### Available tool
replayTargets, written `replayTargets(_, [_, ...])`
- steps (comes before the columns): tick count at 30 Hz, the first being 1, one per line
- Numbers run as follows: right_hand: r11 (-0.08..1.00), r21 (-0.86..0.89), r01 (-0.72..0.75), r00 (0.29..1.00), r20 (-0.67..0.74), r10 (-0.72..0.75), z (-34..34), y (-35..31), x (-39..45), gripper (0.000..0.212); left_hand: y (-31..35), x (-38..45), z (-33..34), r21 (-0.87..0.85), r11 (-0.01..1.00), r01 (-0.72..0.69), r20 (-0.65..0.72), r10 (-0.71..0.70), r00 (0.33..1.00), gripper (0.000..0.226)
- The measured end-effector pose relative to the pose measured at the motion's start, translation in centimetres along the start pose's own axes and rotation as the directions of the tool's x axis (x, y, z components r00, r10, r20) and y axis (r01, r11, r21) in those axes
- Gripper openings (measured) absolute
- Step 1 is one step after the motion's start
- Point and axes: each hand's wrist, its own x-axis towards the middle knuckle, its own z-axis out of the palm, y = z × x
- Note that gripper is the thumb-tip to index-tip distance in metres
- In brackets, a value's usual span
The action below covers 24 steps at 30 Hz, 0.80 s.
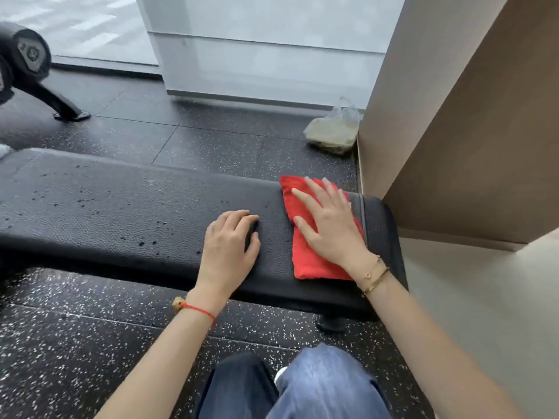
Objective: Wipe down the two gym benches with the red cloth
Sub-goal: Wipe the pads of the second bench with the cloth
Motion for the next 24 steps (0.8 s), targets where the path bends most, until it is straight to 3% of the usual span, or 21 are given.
replayTargets(3, [0.996, -0.08, -0.049, 0.989, 0.136, 0.059, 1.7, -0.8, 0.0, 0.059, -0.2, -0.1, 0.3, -0.003, 1.0, -0.013, -0.021, 0.013, 1.0, 0.03])
replayTargets(9, [0.991, -0.109, -0.073, 0.996, 0.046, 0.079, 2.2, 0.4, -4.7, 0.059, -0.7, -0.5, 0.5, -0.027, 1.0, -0.013, -0.035, 0.012, 0.999, 0.03])
replayTargets(15, [0.95, -0.11, -0.291, 0.951, 0.077, 0.3, 0.8, 3.0, -1.8, 0.056, -0.7, -0.6, 0.6, -0.024, 1.0, -0.007, -0.028, 0.006, 1.0, 0.032])
replayTargets(19, [0.979, -0.072, -0.188, 0.977, 0.088, 0.194, 1.9, -0.4, -0.8, 0.056, -0.7, -0.7, 0.7, -0.024, 1.0, -0.008, -0.039, 0.007, 0.999, 0.032])
replayTargets(22, [0.997, -0.038, -0.071, 0.995, 0.069, 0.074, 2.1, -1.3, -4.7, 0.056, -0.9, -0.6, 0.9, -0.024, 1.0, -0.016, -0.049, 0.015, 0.999, 0.032])
replayTargets(24, [0.997, -0.04, -0.073, 0.997, 0.037, 0.074, 1.8, 0.1, -7.4, 0.056, -1.1, -0.6, 1.0, -0.028, 0.999, -0.019, -0.051, 0.017, 0.999, 0.032])
